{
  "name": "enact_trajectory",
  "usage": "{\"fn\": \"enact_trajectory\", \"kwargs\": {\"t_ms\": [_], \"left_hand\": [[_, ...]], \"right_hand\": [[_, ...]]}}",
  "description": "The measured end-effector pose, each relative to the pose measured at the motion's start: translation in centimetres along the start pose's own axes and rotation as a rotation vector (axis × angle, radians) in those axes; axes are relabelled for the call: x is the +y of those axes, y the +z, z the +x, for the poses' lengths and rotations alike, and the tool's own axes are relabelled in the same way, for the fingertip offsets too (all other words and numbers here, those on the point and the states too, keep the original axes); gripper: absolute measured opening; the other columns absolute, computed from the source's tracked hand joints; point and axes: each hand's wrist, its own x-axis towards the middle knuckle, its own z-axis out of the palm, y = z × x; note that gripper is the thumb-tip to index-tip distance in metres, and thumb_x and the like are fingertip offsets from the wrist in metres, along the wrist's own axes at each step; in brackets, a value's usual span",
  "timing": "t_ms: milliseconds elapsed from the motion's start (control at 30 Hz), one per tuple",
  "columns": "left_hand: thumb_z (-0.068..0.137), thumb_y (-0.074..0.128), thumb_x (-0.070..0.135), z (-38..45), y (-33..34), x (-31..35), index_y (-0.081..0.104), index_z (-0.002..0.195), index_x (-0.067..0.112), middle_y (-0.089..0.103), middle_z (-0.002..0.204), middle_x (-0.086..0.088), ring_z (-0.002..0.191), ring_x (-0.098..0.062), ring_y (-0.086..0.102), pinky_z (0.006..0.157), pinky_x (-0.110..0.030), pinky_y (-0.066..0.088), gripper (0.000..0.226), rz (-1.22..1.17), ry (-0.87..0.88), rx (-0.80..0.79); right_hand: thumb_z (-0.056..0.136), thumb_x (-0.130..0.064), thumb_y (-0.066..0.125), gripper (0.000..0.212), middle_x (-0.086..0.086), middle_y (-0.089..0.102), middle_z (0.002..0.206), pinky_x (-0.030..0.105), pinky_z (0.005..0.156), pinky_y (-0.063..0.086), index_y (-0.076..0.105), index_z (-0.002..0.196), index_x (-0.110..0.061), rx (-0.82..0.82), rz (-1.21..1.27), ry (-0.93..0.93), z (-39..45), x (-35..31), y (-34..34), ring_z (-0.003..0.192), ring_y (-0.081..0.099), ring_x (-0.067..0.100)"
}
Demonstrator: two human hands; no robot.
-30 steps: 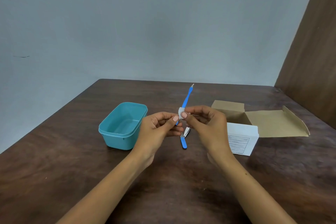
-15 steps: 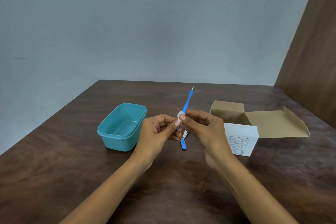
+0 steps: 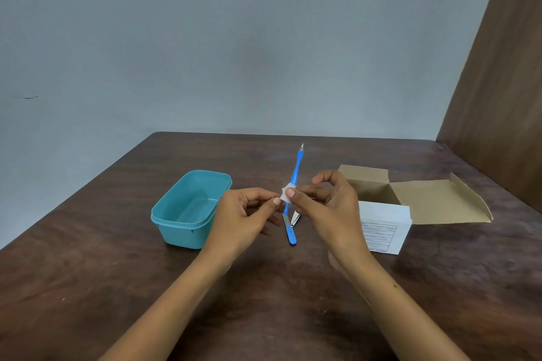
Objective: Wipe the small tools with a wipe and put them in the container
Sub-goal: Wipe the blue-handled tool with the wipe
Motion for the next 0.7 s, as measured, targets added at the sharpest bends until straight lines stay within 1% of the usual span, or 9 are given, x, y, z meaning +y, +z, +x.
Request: {"fn": "enact_trajectory", "kwargs": {"t_ms": [100, 200, 300, 433, 533, 600, 700], "left_hand": [[0.091, 0.059, 0.014, 0.05, 0.18, -0.11, 0.074, 0.093, 0.015, 0.074, 0.08, 0.0, 0.076, -0.012, 0.069, 0.059, -0.025, 0.057, 0.015, -0.039, -0.028, 0.046], [0.085, 0.066, 0.02, 0.0, 0.29, -0.1, 0.073, 0.095, 0.014, 0.074, 0.084, 0.0, 0.081, -0.01, 0.069, 0.061, -0.023, 0.056, 0.013, -0.068, -0.029, 0.029], [0.083, 0.069, 0.015, 0.05, 0.17, -0.29, 0.074, 0.091, 0.009, 0.074, 0.082, -0.005, 0.079, -0.012, 0.069, 0.062, -0.022, 0.055, 0.011, -0.118, -0.08, 0.023], [0.083, 0.068, 0.015, 0.17, 0.05, -0.13, 0.074, 0.089, 0.008, 0.075, 0.087, -0.007, 0.083, -0.017, 0.071, 0.064, -0.024, 0.056, 0.011, -0.225, -0.184, 0.028], [0.083, 0.067, 0.014, 0.31, -0.24, 0.17, 0.073, 0.089, 0.005, 0.076, 0.088, -0.009, 0.079, -0.017, 0.071, 0.064, -0.025, 0.057, 0.012, -0.368, -0.241, 0.05], [0.083, 0.067, 0.015, 0.3, -0.24, 0.07, 0.072, 0.092, 0.005, 0.075, 0.089, -0.01, 0.082, -0.02, 0.072, 0.067, -0.027, 0.057, 0.015, -0.36, -0.25, 0.039], [0.083, 0.067, 0.018, 0.04, 0.19, -0.01, 0.072, 0.095, 0.004, 0.076, 0.091, -0.011, 0.086, -0.02, 0.072, 0.073, -0.027, 0.058, 0.019, -0.338, -0.255, -0.013]], "right_hand": [[0.073, -0.01, 0.078, 0.036, 0.01, 0.072, 0.081, 0.047, 0.075, 0.057, 0.045, 0.082, -0.019, -0.07, -0.153, -0.003, 0.36, 0.23, -0.26, 0.078, 0.071, 0.019], [0.07, -0.013, 0.081, 0.038, 0.006, 0.073, 0.076, 0.047, 0.077, 0.057, 0.046, 0.084, -0.018, -0.145, -0.256, 0.023, 0.36, 0.26, -0.38, 0.074, 0.071, 0.016], [0.068, -0.013, 0.082, 0.038, 0.005, 0.074, 0.075, 0.045, 0.077, 0.058, 0.048, 0.086, -0.016, -0.182, -0.293, 0.04, 0.23, 0.25, -0.29, 0.071, 0.071, 0.015], [0.067, -0.012, 0.083, 0.038, 0.008, 0.074, 0.075, 0.043, 0.074, 0.059, 0.049, 0.085, -0.01, -0.224, -0.289, 0.092, 0.38, 0.05, -0.52, 0.069, 0.072, 0.018], [0.065, -0.005, 0.083, 0.039, 0.015, 0.074, 0.078, 0.041, 0.071, 0.059, 0.048, 0.081, -0.011, -0.288, -0.211, 0.175, 0.15, -0.11, -0.64, 0.073, 0.072, 0.024], [0.065, -0.005, 0.083, 0.038, 0.015, 0.073, 0.077, 0.039, 0.069, 0.059, 0.049, 0.081, -0.011, -0.291, -0.197, 0.175, 0.05, -0.13, -0.65, 0.073, 0.072, 0.025], [0.065, -0.007, 0.084, 0.038, 0.014, 0.073, 0.075, 0.036, 0.067, 0.059, 0.051, 0.085, -0.012, -0.233, -0.149, 0.172, 0.15, -0.09, -0.54, 0.072, 0.072, 0.023]]}}
